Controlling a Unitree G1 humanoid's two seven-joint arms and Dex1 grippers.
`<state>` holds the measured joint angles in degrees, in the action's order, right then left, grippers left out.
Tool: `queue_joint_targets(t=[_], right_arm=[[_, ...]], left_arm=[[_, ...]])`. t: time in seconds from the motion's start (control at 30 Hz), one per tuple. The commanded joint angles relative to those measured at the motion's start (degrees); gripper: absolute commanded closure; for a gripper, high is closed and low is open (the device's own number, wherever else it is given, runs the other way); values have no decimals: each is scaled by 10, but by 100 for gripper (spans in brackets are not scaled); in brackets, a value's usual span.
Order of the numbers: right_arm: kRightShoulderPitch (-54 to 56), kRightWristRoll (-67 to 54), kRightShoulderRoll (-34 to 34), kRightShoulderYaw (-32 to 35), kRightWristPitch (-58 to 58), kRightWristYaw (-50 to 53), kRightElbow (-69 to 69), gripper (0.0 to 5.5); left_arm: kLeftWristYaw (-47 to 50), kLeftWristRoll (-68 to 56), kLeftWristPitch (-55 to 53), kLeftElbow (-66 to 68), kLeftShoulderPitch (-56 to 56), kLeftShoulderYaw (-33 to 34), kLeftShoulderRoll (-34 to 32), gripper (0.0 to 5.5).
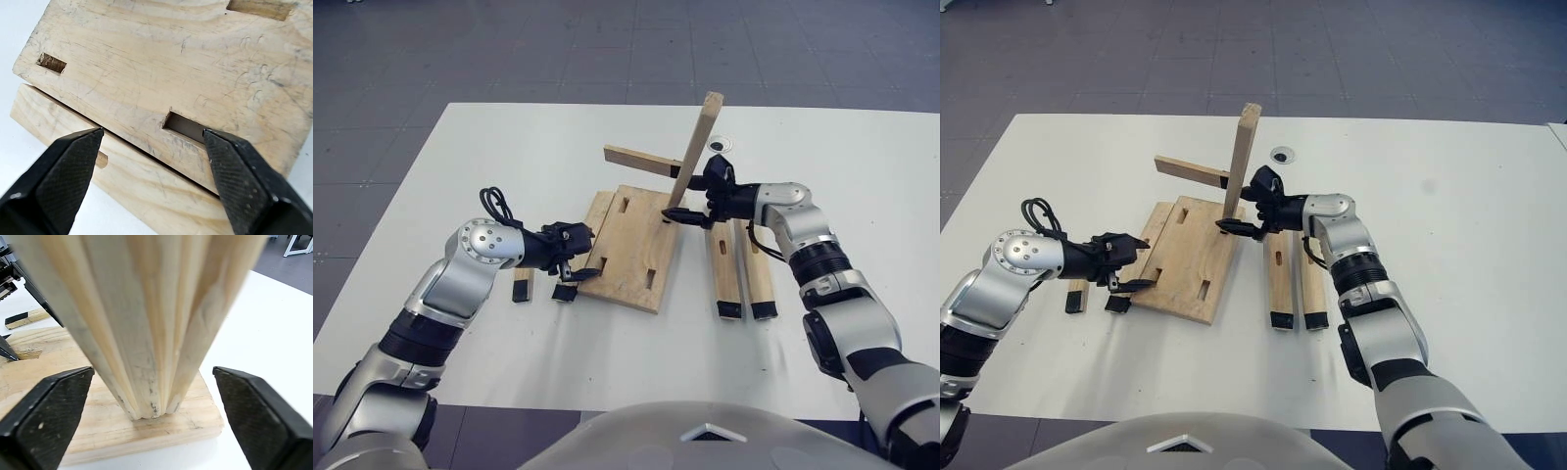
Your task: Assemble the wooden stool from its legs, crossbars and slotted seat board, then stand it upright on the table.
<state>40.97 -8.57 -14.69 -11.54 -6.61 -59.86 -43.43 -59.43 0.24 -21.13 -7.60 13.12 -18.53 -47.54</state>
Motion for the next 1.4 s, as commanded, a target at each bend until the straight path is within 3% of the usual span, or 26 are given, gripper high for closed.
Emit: queue_joint_targets(t=[0.03,0.2,0.33,0.5,0.6,0.87,1.03,1.4], right_arm=[[-49,22,-48,0,-20,3,63,84],[-159,-23,-113,69,-123,31,234,84],[-189,-62,-108,152,-202,133,330,84],[-134,-121,-48,247,-272,298,415,84],[-50,-157,-20,279,-317,382,462,84],[71,-236,12,296,-402,491,541,84],[111,-252,15,284,-403,505,536,84],[136,-242,6,274,-397,522,478,84]], left_arm=[[-4,-12,-46,-12,-24,-14,21,173],[-1,-52,-123,-101,-21,-4,35,173],[9,-52,-145,-111,8,-15,51,173],[29,-36,-137,-79,21,-32,69,173],[37,-35,-141,-87,26,-8,56,173],[74,-8,-144,-151,-73,85,-38,173],[125,-3,-149,-144,-114,41,30,173],[158,19,-146,-125,-98,-7,75,173]])
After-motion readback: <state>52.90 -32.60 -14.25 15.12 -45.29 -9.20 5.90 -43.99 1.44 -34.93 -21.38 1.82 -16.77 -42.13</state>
